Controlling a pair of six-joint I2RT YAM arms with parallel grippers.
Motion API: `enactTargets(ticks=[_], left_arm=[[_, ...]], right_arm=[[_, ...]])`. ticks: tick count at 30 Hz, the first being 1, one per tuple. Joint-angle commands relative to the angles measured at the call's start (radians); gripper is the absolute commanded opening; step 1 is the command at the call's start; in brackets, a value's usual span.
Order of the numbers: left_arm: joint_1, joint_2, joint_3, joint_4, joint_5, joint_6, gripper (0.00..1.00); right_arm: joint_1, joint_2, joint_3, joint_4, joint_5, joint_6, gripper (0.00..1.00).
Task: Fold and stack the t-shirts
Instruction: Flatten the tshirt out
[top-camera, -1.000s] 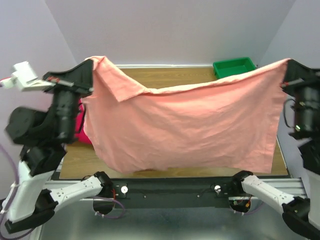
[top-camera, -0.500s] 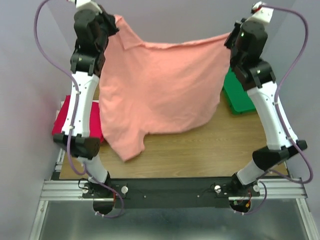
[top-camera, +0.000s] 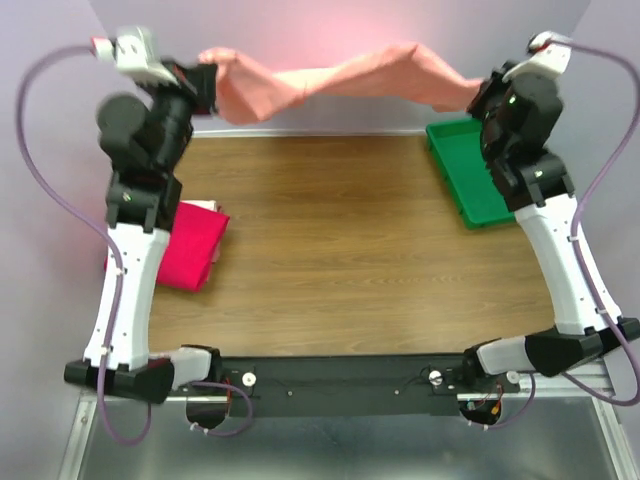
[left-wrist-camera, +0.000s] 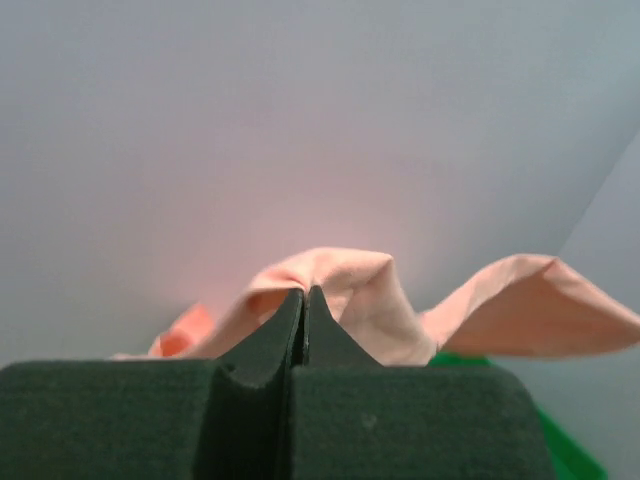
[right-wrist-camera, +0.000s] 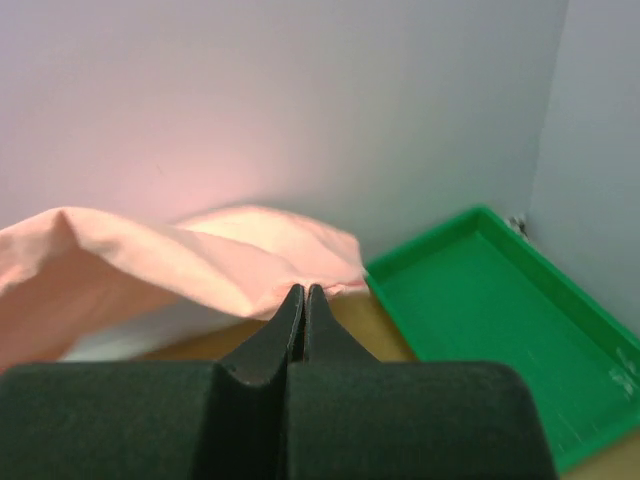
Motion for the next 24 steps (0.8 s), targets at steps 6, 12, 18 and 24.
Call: enactTargets(ticks=[6, 12, 18, 24], left_arm=[[0.004, -0.314, -0.997, 0.059, -0.207, -0.282, 0.0], [-0.028, -0.486, -1.311, -0.002, -0.166, -0.419, 0.07], [-0.088, -0.64, -1.29, -0.166, -0.261, -0.467, 0.97], [-0.093, -0.73, -1.222, -0.223, -0.251, -0.459, 0.99]], right_arm=[[-0.021, -0.198, -0.711, -0.005, -0.082, 0.157, 0.0], [-0.024, -0.3, -1.068, -0.02, -0.068, 0.252, 0.0], [-0.026, -0.372, -1.135, -0.129, 0.052, 0.357, 0.21], [-0.026, -0.424, -1.063, -0.18, 0.02, 0.34, 0.91]])
